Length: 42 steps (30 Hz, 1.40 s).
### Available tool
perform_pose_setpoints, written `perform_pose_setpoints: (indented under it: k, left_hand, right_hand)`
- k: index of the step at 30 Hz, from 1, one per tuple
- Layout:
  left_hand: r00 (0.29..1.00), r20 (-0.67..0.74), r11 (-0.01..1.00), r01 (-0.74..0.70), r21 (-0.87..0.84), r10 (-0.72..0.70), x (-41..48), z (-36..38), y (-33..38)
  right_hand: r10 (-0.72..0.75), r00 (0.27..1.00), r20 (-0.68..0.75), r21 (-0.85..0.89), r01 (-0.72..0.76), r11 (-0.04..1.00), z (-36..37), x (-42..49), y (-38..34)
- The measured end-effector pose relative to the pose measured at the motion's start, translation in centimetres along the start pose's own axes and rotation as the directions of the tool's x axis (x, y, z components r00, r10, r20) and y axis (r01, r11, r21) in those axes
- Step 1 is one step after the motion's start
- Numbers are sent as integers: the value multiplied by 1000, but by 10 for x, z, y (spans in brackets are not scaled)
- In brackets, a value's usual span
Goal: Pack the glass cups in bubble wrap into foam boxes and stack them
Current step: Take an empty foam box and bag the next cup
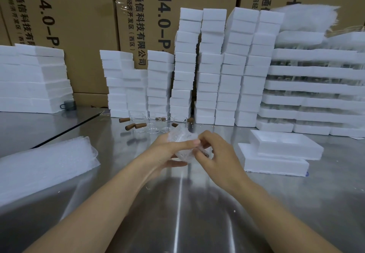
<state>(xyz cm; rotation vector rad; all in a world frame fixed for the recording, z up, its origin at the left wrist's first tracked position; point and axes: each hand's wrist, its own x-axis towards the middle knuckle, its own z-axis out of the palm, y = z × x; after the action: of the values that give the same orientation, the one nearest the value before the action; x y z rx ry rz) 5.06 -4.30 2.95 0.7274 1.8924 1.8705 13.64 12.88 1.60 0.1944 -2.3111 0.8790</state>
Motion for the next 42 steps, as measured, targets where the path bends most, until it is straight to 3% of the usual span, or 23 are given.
perform_pose_setpoints:
  k: [5, 12, 16, 19, 22, 25, 29, 31, 34, 36, 39, 42]
  left_hand:
    - [999, -50, 995, 22, 96, -17, 0, -3, 2]
    - [996, -85, 1000, 7, -26, -10, 4, 6, -5]
    - [971, -239, 997, 9, -71, -26, 11, 4, -8]
    - [944, -328, 991, -12, -133, -33, 14, -5, -8]
    - [900, -428, 971, -30, -237, -77, 15, -15, -5]
    - [887, -440, 928, -39, -371, -138, 16, -24, -2]
    - [880, -413, 811, -56, -582, -236, 19, -37, 2]
    - [884, -391, 765, -63, -641, -255, 20, -43, 2]
    - [871, -384, 751, -28, -659, -305, 21, -49, 2]
    - [862, -380, 734, -13, -679, -336, 20, -51, 2]
    - [872, -371, 694, -51, -718, -320, 20, -52, 2]
    - [883, -399, 714, -111, -692, -249, 21, -54, 5]
  right_hand:
    - [-21, 1000, 8, -60, 22, 998, 0, -3, -3]
    - [-80, 997, 12, -7, 80, 997, 1, -3, -5]
    - [10, 999, 50, 21, -11, 1000, -6, 5, 9]
    - [105, 991, -87, -82, -112, 990, -23, 12, 24]
    - [122, 948, -294, -428, -244, 870, -45, 15, 41]
    - [153, 895, -418, -569, -390, 724, -60, 14, 56]
    - [384, 841, -381, -673, -538, 507, -68, 10, 70]
    - [427, 829, -361, -701, -543, 462, -67, 9, 74]
    - [342, 868, -361, -688, -495, 531, -65, 13, 70]
    - [246, 916, -316, -604, -394, 693, -64, 18, 60]
    - [107, 991, -85, -346, -130, 929, -51, 21, 37]
    - [-36, 990, 139, -292, 76, 953, -32, 14, 21]
